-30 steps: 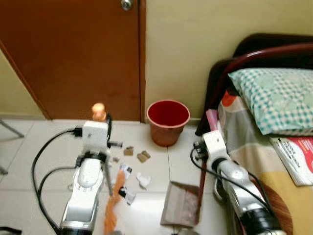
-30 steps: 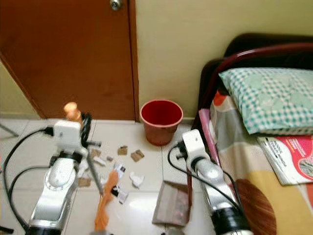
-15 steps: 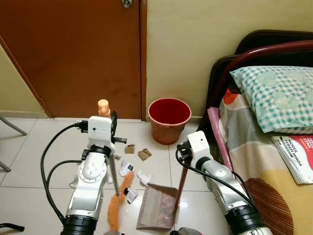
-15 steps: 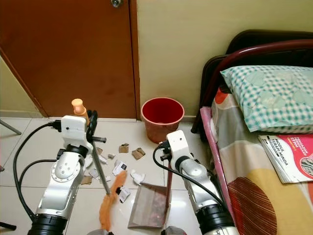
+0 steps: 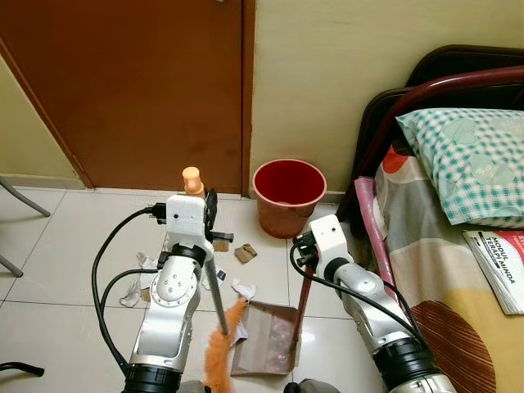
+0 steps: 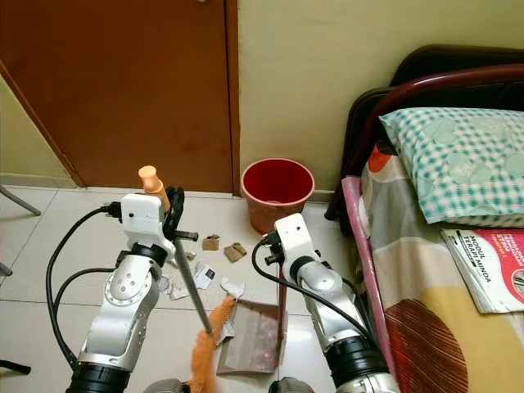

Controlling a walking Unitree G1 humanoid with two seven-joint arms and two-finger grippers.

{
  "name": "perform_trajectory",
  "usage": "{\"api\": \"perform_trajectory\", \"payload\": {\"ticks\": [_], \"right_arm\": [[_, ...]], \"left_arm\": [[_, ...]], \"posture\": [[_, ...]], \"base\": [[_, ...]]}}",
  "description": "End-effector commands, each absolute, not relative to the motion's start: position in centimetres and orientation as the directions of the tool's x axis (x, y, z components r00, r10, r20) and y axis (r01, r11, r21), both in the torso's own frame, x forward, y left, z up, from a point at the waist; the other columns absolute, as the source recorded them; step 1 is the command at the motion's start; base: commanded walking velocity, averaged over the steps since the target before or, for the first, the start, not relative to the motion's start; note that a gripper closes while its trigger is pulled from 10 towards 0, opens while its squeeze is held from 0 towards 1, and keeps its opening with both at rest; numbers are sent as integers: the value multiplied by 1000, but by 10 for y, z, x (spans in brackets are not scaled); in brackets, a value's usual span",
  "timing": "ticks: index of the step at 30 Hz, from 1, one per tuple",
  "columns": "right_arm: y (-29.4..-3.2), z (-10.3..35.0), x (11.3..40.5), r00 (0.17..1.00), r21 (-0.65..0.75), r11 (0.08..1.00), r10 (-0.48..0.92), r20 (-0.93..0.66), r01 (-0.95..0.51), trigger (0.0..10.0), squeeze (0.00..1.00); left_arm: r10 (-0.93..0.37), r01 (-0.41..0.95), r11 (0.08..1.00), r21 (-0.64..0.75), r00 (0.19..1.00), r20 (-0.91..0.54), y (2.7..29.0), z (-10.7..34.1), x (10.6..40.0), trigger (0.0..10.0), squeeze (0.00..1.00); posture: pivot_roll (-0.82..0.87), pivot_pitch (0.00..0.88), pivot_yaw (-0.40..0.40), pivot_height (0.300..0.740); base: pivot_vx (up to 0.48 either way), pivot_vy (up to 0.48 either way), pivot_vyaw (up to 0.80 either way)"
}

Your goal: Sweep floor

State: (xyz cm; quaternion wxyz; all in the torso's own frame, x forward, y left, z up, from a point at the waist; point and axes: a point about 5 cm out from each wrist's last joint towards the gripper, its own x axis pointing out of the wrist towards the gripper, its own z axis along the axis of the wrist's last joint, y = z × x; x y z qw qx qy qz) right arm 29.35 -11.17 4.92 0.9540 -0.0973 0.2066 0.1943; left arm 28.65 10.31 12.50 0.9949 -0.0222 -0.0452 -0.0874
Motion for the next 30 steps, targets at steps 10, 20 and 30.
{"api": "perform_trajectory", "payload": {"ticks": [10,20,30], "right_arm": [[-113,41,292,821,-125,897,323,-471,-424,10000,0],[-127,46,292,840,-131,910,299,-452,-394,10000,0],[-148,54,283,864,-64,926,321,-387,-373,10000,0]], "left_arm": [[-205,264,912,-314,956,209,88,174,291,10000,0],[-108,151,960,-235,976,189,128,173,290,10000,0],[34,-13,996,-87,969,244,166,182,284,10000,0]], "posture": [[4,92,-42,740],[9,94,-38,740],[2,89,-40,740]], "base": [[0,0,0],[0,0,0],[0,0,0]]}}
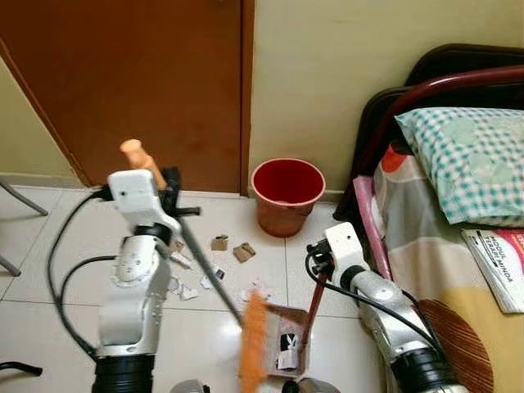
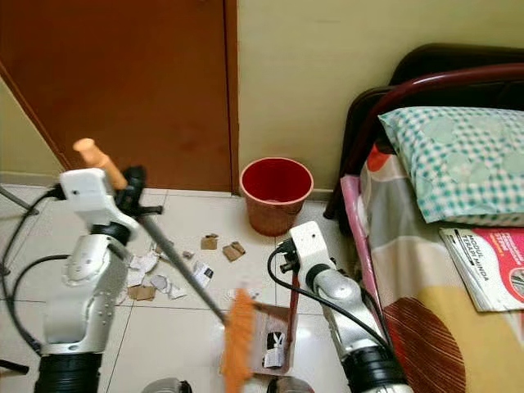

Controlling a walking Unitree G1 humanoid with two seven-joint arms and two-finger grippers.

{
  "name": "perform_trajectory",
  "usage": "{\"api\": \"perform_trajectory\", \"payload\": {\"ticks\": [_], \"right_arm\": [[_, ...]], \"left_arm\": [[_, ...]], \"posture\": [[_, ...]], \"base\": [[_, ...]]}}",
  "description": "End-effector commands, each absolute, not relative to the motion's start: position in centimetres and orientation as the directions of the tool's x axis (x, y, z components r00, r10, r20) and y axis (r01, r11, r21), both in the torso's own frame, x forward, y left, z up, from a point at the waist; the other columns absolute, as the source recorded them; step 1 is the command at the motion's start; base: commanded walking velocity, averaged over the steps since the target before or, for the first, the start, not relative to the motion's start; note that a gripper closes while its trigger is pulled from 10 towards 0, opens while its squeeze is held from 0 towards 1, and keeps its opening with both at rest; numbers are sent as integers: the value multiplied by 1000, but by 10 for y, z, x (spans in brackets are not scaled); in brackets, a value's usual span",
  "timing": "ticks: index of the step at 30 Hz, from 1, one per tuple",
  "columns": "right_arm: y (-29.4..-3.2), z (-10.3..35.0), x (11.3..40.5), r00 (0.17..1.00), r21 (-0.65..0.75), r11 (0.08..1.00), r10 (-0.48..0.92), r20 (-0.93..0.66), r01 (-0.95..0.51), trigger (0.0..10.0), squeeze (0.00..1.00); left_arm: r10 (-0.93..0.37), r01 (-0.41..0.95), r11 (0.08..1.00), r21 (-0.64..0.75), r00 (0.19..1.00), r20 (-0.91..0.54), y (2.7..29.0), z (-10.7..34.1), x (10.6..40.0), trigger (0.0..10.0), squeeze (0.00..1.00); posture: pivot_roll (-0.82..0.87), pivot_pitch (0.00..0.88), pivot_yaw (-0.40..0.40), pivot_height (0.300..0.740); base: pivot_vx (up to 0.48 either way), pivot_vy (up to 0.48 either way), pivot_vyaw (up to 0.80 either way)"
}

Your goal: Sweep floor

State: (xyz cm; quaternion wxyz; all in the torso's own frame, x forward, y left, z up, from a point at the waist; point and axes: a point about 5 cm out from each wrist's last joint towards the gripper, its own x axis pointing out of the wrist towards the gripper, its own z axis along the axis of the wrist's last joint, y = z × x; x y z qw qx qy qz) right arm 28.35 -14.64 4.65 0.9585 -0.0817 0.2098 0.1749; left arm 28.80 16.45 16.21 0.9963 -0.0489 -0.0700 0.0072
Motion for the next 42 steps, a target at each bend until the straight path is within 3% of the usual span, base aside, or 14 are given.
{"api": "perform_trajectory", "payload": {"ticks": [1,14,23,26,31,42], "right_arm": [[-148,56,282,865,-57,924,330,-377,-377,10000,0],[-162,98,271,937,44,942,334,-105,-332,10000,0],[-172,112,266,964,33,965,262,-36,-261,10000,0],[-174,115,268,974,12,974,227,-14,-227,10000,0],[-182,133,286,990,-163,981,115,79,-101,10000,0],[-185,119,304,998,-253,966,54,17,-48,10000,0]], "left_arm": [[39,-22,997,-70,968,247,169,181,283,10000,0],[107,-120,990,78,982,156,179,147,260,10000,0],[-8,2,995,98,998,67,162,115,236,10000,0],[-4,-2,995,98,998,66,162,113,239,10000,0],[-19,10,994,104,996,86,159,115,247,10000,0],[10,-21,992,122,996,90,166,116,249,10000,0]], "posture": [[2,89,-40,740],[-5,57,-38,740],[-5,23,-21,740],[-9,19,-16,740],[-2,8,-6,740],[22,10,-11,740]], "base": [[0,0,0],[0,0,0],[0,0,0],[0,0,0],[0,0,0],[0,0,0]]}}
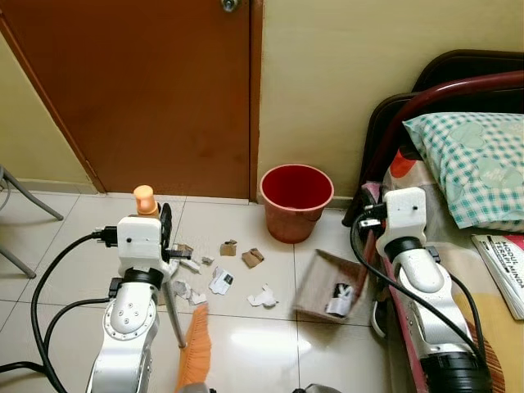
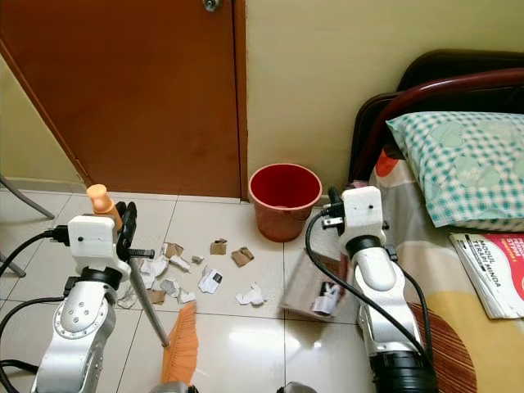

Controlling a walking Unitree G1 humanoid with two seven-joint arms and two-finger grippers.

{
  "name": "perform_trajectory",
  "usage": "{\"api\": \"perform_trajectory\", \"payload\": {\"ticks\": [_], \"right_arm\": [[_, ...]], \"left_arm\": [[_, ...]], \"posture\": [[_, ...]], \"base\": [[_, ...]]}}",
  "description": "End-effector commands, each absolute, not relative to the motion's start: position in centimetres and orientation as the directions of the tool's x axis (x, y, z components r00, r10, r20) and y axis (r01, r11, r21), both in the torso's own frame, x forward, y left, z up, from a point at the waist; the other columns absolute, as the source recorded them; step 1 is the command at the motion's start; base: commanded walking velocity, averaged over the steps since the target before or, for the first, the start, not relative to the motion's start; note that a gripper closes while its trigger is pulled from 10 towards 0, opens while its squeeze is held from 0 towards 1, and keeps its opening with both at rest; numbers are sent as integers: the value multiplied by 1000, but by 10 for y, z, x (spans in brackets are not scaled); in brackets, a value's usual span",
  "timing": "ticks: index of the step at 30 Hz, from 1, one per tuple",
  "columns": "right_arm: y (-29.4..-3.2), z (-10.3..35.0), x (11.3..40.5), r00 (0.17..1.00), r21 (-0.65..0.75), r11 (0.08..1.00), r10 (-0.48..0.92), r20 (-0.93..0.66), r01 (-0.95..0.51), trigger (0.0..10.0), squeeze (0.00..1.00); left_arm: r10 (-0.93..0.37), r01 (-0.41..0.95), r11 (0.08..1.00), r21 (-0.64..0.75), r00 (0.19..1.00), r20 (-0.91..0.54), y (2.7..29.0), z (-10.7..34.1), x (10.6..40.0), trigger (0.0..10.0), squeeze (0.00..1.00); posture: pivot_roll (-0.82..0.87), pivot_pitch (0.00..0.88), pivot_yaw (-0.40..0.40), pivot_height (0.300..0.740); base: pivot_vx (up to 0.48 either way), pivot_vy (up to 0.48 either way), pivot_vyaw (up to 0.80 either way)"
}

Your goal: Sweep floor

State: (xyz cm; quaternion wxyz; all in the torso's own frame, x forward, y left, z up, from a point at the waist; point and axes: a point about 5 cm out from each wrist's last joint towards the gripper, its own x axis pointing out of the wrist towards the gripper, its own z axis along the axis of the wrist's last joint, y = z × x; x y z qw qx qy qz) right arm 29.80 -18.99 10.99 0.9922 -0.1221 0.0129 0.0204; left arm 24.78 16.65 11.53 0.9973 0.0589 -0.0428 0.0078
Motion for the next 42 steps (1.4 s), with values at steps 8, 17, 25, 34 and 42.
{"api": "perform_trajectory", "payload": {"ticks": [8,17,25,34,42], "right_arm": [[-178,93,306,994,-262,963,27,-102,-53,10000,0],[-149,81,318,982,-207,975,43,-185,-82,10000,0],[-103,82,337,963,-136,972,160,-218,-192,10000,0],[-60,101,339,933,8,940,340,-114,-341,10000,0],[-100,88,330,958,35,966,260,-124,-258,10000,0]], "left_arm": [[16,-26,992,120,996,88,167,116,247,10000,0],[21,-31,993,117,996,85,167,121,239,10000,0],[88,-92,987,132,995,38,176,115,209,10000,0],[114,-116,985,129,993,26,178,118,205,10000,0],[59,-63,992,114,998,37,168,118,222,10000,0]], "posture": [[34,21,-10,740],[83,81,-30,740],[155,144,-83,740],[157,148,-88,740],[97,98,-57,740]], "base": [[0,0,0],[0,0,0],[0,0,0],[0,0,0],[0,0,0]]}}
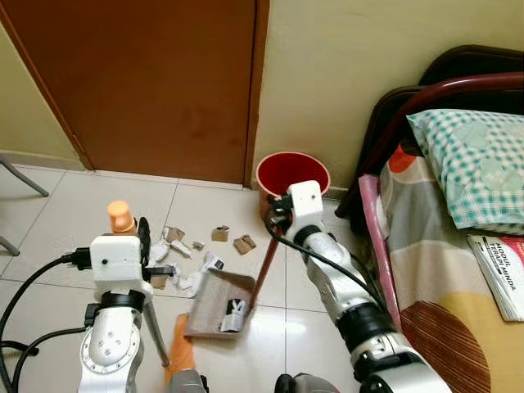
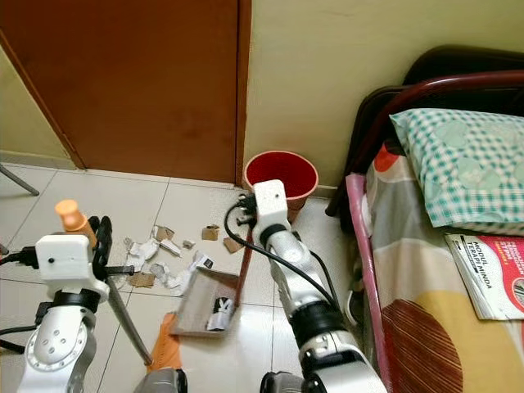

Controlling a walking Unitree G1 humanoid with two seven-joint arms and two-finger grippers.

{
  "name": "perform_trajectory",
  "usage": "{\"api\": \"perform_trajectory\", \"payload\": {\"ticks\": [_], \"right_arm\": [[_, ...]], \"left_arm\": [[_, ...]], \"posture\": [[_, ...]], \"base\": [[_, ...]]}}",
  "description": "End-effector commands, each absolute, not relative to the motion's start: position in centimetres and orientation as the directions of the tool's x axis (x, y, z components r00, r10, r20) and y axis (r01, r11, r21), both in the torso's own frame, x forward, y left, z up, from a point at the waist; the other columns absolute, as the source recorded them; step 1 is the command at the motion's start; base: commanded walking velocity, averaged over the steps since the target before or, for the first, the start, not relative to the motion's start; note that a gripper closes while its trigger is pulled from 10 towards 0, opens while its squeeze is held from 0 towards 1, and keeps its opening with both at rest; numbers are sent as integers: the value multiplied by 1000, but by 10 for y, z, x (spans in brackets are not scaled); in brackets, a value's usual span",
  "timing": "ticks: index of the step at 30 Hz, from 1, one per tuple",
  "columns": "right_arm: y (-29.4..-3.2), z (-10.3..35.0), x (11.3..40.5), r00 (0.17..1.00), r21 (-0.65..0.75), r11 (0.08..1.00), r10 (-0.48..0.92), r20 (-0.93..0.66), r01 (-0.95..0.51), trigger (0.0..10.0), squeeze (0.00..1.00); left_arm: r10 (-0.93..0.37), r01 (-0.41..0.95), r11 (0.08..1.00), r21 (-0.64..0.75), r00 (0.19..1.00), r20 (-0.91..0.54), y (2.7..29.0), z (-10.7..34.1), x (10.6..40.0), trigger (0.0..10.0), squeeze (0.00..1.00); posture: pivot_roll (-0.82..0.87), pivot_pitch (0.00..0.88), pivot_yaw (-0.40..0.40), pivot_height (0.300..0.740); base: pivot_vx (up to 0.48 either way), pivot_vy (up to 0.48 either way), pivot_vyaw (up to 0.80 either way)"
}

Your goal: Sweep floor

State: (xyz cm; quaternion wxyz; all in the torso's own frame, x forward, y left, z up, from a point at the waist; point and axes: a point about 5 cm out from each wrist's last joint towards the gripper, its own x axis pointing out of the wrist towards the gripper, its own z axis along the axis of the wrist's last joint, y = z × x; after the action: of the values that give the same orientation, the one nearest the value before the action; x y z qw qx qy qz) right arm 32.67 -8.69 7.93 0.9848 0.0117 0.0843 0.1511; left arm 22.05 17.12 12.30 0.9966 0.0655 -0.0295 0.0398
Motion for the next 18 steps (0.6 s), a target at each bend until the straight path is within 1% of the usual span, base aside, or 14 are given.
{"api": "perform_trajectory", "payload": {"ticks": [1,2,3,5,7,11,12,13,16,18], "right_arm": [[-108,87,328,963,29,971,241,-122,-239,10000,0],[-108,87,328,963,29,971,241,-122,-239,10000,0],[-121,86,325,971,23,977,211,-114,-210,10000,0],[-125,86,323,973,22,980,201,-109,-200,10000,0],[-147,89,313,984,19,988,157,-82,-156,10000,0],[-154,88,308,986,8,989,147,-75,-147,10000,0],[-159,85,300,988,16,990,140,-71,-140,10000,0],[-159,85,300,988,16,990,140,-71,-140,10000,0],[-167,76,283,983,39,989,148,-106,-145,10000,0],[-168,73,279,982,42,989,148,-117,-144,10000,0]], "left_arm": [[54,-58,992,113,998,39,167,118,224,10000,0],[54,-58,992,113,998,39,167,118,224,10000,0],[47,-51,992,113,998,41,167,118,227,10000,0],[45,-50,992,114,998,42,166,118,228,10000,0],[38,-44,993,111,998,57,165,119,232,10000,0],[38,-44,993,112,997,61,165,118,233,10000,0],[45,-49,993,111,998,44,167,111,233,10000,0],[45,-49,993,111,998,44,167,111,233,10000,0],[16,-20,993,117,999,37,163,103,234,10000,0],[21,-25,994,111,999,31,163,100,235,10000,0]], "posture": [[95,95,-55,740],[95,95,-55,740],[82,79,-49,740],[82,79,-49,740],[69,47,-41,740],[69,21,-41,740],[63,0,-31,740],[63,0,-31,740],[54,0,-29,740],[53,0,-25,740]], "base": [[0,0,0],[0,0,0],[0,0,0],[0,0,0],[0,0,0],[0,0,0],[0,0,0],[0,0,0],[0,0,0],[0,0,0]]}}
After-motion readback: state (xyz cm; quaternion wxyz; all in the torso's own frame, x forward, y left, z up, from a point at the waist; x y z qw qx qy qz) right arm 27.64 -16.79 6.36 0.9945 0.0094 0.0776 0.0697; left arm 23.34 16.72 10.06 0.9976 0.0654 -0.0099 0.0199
